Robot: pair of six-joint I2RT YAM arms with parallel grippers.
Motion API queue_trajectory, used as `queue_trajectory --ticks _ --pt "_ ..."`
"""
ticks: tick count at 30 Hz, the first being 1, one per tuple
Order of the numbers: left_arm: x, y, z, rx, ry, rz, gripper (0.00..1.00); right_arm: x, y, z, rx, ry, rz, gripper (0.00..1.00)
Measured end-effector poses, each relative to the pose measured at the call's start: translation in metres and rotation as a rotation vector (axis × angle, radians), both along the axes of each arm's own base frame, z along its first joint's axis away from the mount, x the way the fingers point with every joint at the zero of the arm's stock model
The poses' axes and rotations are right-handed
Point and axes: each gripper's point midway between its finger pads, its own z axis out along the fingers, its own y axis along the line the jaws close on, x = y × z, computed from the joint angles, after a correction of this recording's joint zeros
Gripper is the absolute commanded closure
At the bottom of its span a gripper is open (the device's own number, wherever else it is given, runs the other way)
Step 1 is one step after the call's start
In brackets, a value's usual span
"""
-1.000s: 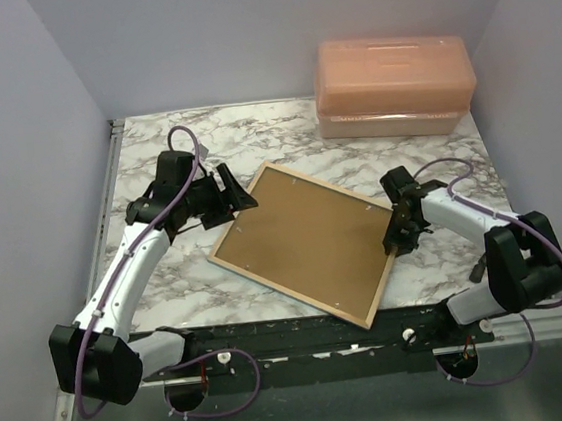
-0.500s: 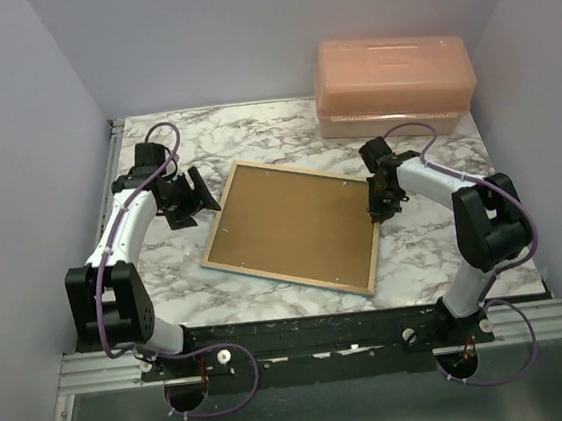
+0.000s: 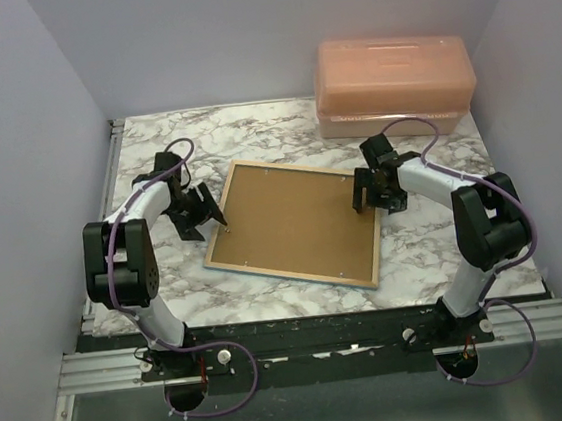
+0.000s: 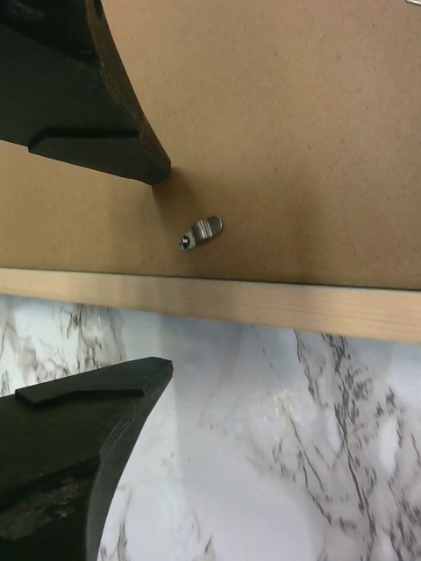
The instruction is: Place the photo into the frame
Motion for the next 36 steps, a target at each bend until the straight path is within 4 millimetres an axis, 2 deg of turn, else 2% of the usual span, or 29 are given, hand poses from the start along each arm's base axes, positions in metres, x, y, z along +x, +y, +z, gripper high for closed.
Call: queue_trajectory --ticks 10,11,17,22,28,31,33,36 --pt "-0.012 -0.017 -0.012 0.034 0.066 -0.077 0.30 -0.006 0.018 -0.003 0.248 0.061 -0.044 0.09" --pt "-0.013 -0.020 -0.014 0.045 0.076 -0.098 0.30 -0.004 0.012 -0.002 0.265 0.062 -0.069 0.09" --pt "-0.025 -0.043 -0.015 0.063 0.108 -0.197 0.31 0.000 0.004 0.002 0.366 0.071 -0.088 0.09" --pt "-0.047 -0.055 -0.017 0.074 0.116 -0.252 0.32 0.002 -0.002 0.001 0.351 0.066 -0.070 0.09" --pt "-0.115 -0.075 -0.019 0.050 0.164 -0.319 0.32 0.008 -0.007 0.000 0.312 0.065 -0.054 0.09" --pt "-0.134 -0.079 -0.020 0.043 0.181 -0.320 0.28 0.010 -0.008 0.000 0.298 0.070 -0.050 0.09" --pt "-0.136 -0.079 -0.020 0.054 0.181 -0.308 0.26 0.010 -0.008 -0.001 0.292 0.074 -0.045 0.09" --pt "-0.125 -0.075 -0.018 0.096 0.150 -0.274 0.25 0.010 -0.008 -0.001 0.287 0.079 -0.039 0.09"
